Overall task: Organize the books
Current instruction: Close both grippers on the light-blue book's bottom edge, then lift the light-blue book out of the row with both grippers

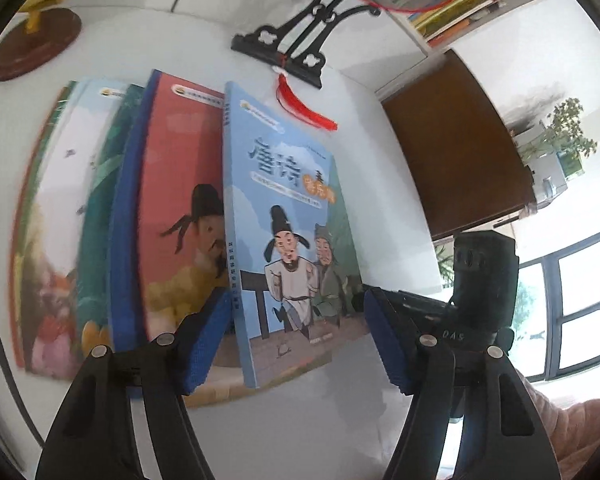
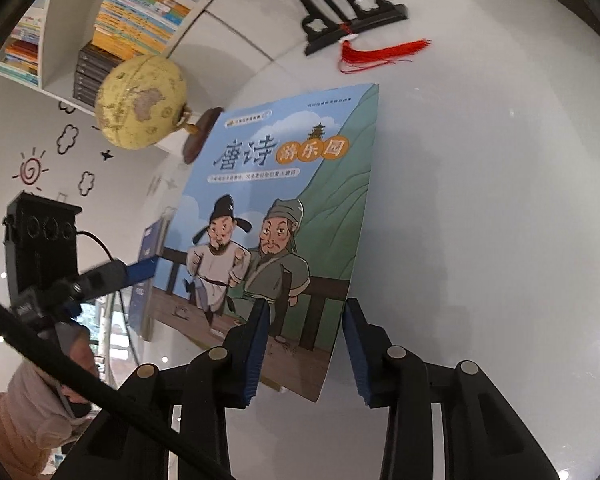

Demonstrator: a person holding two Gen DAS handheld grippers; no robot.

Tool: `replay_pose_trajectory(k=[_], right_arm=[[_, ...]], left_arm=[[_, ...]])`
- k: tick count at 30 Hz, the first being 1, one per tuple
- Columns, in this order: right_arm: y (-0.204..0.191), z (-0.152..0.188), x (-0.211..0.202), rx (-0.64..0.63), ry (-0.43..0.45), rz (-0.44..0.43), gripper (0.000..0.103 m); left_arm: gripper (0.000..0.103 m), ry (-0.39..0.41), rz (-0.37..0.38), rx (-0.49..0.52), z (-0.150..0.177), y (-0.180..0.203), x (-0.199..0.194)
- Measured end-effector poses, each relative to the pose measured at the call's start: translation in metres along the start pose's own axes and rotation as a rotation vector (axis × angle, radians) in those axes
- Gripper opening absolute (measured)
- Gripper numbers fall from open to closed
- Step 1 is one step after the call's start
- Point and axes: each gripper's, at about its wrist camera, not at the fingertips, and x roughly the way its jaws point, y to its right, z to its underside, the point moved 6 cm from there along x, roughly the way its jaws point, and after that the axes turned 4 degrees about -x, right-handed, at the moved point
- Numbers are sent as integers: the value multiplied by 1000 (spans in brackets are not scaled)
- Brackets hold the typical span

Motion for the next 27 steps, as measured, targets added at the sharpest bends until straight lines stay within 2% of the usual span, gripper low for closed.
replay_pose_trajectory(k=[2, 4, 6, 7, 8, 9, 12, 15, 21, 23, 27], right_arm=[[8, 1, -1, 27, 0, -4, 37], [9, 2, -2, 38, -4, -21, 36], [7, 3, -1, 18, -9, -14, 36], [7, 3, 0, 17, -9, -13, 36], [8, 3, -1, 32, -5, -19, 36], [9, 2, 0, 53, 0, -29, 36], [13, 3, -3, 91, 21, -58, 36], [4, 3, -7, 63, 33, -82, 36], [-24, 1, -12, 15, 55, -105, 36], [-38, 2, -8, -20, 46, -98, 36], [-54, 6, 7, -48, -11, -46, 36]], left_arm=[[65, -67, 27, 0, -1, 5, 17], [65, -92, 13, 24, 0, 11, 29], [42, -73, -102, 115, 1, 19, 37], [36, -69, -165, 144, 2, 21, 39], [24, -70, -198, 150, 2, 21, 40], [20, -70, -209, 145, 2, 18, 40], [18, -69, -209, 87, 3, 9, 33], [18, -71, -273, 114, 8, 8, 24], [18, -40, -355, 171, 24, 7, 4], [18, -47, -358, 165, 31, 2, -5], [18, -47, -294, 67, 38, -18, -26]])
